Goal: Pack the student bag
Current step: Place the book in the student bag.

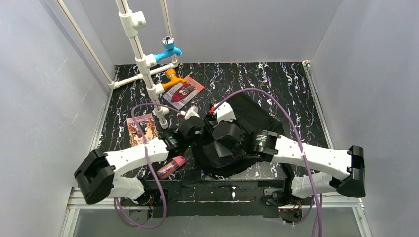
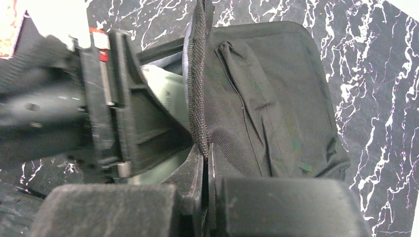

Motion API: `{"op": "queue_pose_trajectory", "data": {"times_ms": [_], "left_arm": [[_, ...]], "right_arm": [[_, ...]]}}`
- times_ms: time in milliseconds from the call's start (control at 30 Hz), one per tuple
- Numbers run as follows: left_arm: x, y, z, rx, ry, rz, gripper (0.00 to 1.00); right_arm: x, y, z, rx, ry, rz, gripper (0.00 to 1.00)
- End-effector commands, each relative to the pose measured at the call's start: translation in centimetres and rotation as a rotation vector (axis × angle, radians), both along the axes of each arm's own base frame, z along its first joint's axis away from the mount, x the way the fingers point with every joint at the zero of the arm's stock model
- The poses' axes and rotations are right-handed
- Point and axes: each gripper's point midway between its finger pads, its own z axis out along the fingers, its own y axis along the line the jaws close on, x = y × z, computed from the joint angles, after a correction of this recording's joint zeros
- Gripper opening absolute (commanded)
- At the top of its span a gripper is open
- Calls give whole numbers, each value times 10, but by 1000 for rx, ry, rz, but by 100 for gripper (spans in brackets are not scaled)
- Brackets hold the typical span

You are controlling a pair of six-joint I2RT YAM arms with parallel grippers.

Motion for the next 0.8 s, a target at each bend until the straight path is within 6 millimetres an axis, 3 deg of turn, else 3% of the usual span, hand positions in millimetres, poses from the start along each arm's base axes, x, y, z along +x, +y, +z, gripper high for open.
{"op": "queue_pose_trajectory", "data": {"times_ms": [0, 133, 267, 300, 333, 367, 400, 433, 467, 500, 533, 567, 633, 767], "left_arm": [[40, -20, 6, 50, -136, 129, 0], [47, -56, -19, 40, -93, 100, 0], [54, -72, -49, 62, -65, 145, 0], [57, -72, -62, 73, -47, 168, 10], [49, -68, -76, 106, -10, 142, 27], [42, -53, -87, 136, 84, 157, 43], [32, -35, -98, 216, 164, 162, 49], [18, -12, -96, 351, 270, 144, 69], [-6, 1, -93, 377, 348, 55, 77], [-16, 7, -87, 376, 347, 8, 81], [-18, 15, -77, 394, 319, -12, 82], [-18, 22, -70, 409, 292, -9, 93], [-20, 27, -68, 403, 296, -40, 98], [-34, 36, -52, 380, 284, -117, 96]], "right_arm": [[4, -7, 32, 151, -56, -66, 1], [2, -15, 36, 184, -60, -73, 1], [6, -23, 32, 180, -83, -101, 1], [6, -21, 23, 165, -68, -97, 1], [8, -22, 10, 157, -58, -105, 1], [11, -23, -2, 138, -35, -108, 1], [12, -25, -6, 129, -26, -116, 1], [12, -27, -13, 127, -22, -123, 1], [16, -30, -28, 149, 10, -132, 1], [18, -33, -37, 155, 43, -136, 1], [18, -36, -39, 150, 46, -147, 1], [18, -41, -43, 152, 44, -159, 1], [16, -45, -50, 164, 51, -167, 1], [13, -46, -55, 173, 76, -159, 1]]}}
